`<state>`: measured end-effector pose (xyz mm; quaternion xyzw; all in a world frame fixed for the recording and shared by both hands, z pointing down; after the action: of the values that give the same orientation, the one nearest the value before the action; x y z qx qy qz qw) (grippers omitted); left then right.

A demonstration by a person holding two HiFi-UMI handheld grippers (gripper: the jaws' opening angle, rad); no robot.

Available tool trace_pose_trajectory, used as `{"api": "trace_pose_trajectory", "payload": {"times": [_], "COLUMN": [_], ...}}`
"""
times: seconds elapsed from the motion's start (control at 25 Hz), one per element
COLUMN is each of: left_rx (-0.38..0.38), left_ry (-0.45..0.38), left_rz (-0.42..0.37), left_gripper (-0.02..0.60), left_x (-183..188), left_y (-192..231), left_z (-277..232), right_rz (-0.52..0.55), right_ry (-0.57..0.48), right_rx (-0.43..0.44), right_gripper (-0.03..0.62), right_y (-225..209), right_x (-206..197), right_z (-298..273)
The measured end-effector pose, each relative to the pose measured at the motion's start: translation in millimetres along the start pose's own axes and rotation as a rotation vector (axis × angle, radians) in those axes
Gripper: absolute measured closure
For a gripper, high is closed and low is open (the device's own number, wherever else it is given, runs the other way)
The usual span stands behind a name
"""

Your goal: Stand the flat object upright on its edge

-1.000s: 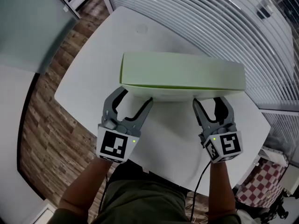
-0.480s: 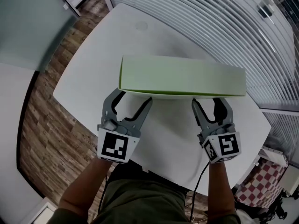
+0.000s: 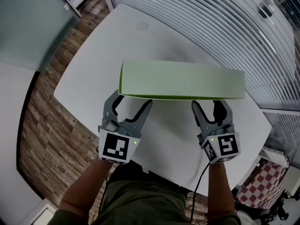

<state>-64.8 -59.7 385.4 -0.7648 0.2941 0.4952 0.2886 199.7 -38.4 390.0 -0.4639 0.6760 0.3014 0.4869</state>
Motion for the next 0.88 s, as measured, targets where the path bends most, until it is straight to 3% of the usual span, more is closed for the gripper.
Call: {"api": "trace_pose_trajectory", "payload": {"times": [0.88], "left_rx": [-0.013], "left_ry": [0.024], "left_rz": [0.041], "left_gripper": [0.319], "left_x": [-2.7], "left_y": [-0.5], "left_z": [-0.4], "right_rz": [0.013], "right_ry": [0.019], "right_rx": [0.016], "right_gripper": [0.299], "right_y": [-2.9], "right_x": [0.4], "right_z": [4.9]}}
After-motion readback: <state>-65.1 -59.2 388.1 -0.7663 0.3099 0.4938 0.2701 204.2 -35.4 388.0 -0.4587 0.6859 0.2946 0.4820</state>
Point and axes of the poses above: the fingertips, and each gripper's own axes: z backward along the fingers, y to its left, x out of its top, the point moved 9 cm from there along z, backward along the fingers, and after that the axes turned 1 degree about -z, right-handed, at the moved point
